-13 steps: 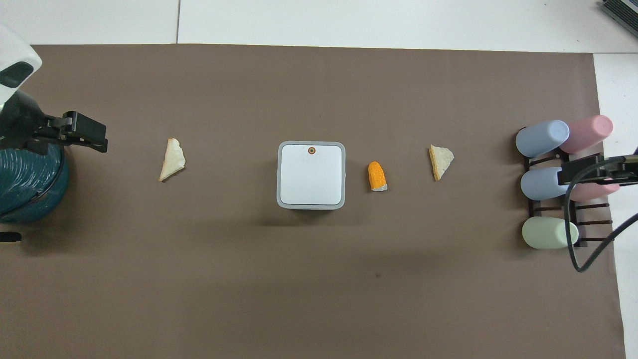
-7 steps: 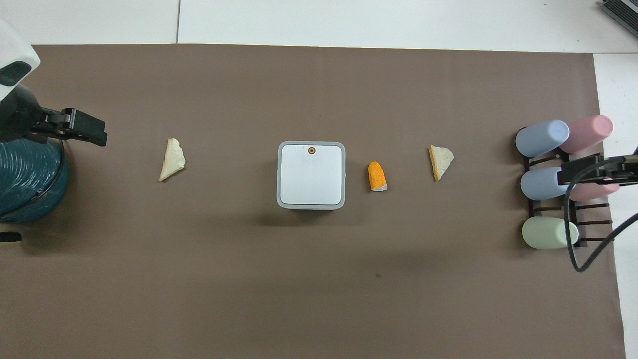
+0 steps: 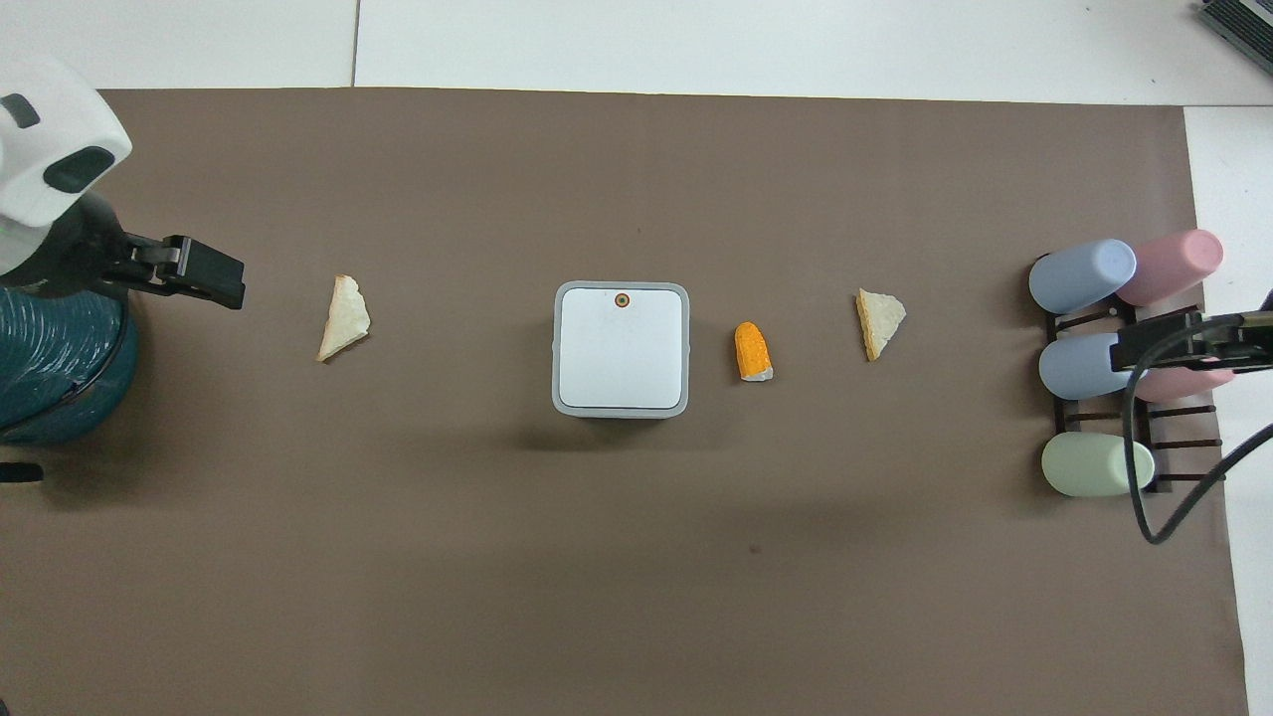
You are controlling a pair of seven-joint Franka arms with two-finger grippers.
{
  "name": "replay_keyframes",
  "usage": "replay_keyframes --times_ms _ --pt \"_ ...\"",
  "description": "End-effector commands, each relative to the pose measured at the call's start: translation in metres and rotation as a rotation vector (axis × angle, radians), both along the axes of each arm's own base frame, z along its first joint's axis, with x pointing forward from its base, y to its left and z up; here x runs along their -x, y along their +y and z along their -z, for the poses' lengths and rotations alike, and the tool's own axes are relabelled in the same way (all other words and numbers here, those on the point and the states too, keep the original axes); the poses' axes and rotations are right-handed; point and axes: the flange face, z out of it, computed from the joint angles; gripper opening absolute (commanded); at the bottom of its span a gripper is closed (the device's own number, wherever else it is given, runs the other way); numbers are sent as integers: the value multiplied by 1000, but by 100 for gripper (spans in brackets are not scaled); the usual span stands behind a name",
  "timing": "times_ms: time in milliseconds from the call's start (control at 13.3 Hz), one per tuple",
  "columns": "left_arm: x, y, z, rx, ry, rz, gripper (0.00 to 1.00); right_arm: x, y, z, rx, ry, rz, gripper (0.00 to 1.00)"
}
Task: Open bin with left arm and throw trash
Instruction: 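Reach the left gripper to the bin lid while the right gripper reaches bread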
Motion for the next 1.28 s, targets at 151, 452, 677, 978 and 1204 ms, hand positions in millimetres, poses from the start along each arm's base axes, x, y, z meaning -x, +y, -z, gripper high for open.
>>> replay_keyframes --times_ms 151,452,677,978,1204 --pt "38 -62 16 2 -10 17 20 5 0 5 2 -51 120 100" --pt "56 -112 31 32 -64 -20 0 -18 27 55 -23 -95 155 100" --pt "55 -147 49 119 -76 -101 0 -42 55 115 -27 -99 98 100" --pt "37 -189 85 191 -89 -194 0 -82 77 204 -32 -98 73 100" --pt "20 -208 107 253 -97 -246 0 -87 87 265 -40 -124 61 100"
